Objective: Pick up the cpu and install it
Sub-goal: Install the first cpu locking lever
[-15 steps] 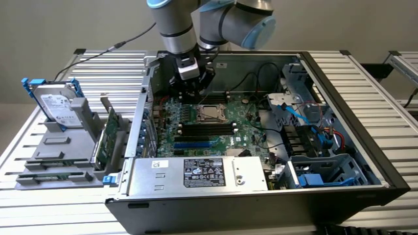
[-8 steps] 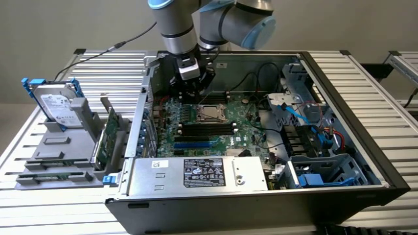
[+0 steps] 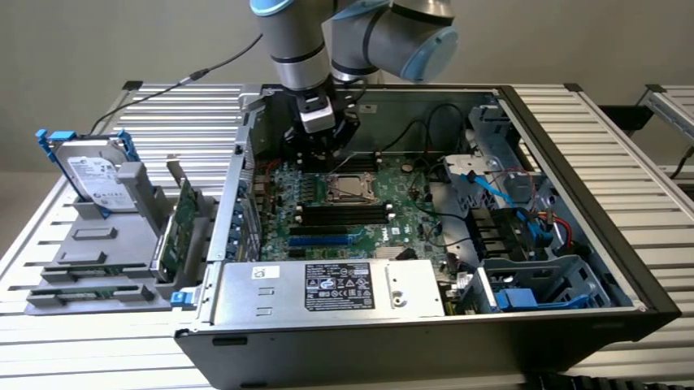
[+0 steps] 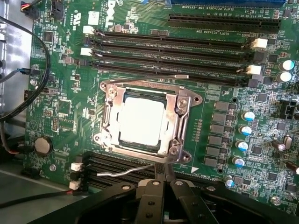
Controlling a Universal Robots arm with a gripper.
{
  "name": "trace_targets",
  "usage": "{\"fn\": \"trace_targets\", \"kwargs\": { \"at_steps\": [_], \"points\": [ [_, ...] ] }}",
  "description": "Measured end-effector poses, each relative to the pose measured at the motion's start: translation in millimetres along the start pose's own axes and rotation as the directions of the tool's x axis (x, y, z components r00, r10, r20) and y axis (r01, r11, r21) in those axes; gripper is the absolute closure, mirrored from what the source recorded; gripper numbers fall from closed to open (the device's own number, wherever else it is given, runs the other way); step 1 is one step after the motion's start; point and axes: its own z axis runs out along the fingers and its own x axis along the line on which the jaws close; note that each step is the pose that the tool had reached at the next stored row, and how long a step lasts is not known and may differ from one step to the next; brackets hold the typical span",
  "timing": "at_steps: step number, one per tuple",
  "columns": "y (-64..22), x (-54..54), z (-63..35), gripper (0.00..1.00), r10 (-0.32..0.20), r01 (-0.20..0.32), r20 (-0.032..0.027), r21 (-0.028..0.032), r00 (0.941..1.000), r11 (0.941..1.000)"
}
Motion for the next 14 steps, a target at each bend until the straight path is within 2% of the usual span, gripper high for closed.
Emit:
{"fn": "trace_targets", "kwargs": {
  "at_steps": [14],
  "points": [
    [1.0,7.7,4.4,0.89,-0.001,0.001,0.0074,-0.004,1.0,1.0]
  ]
}}
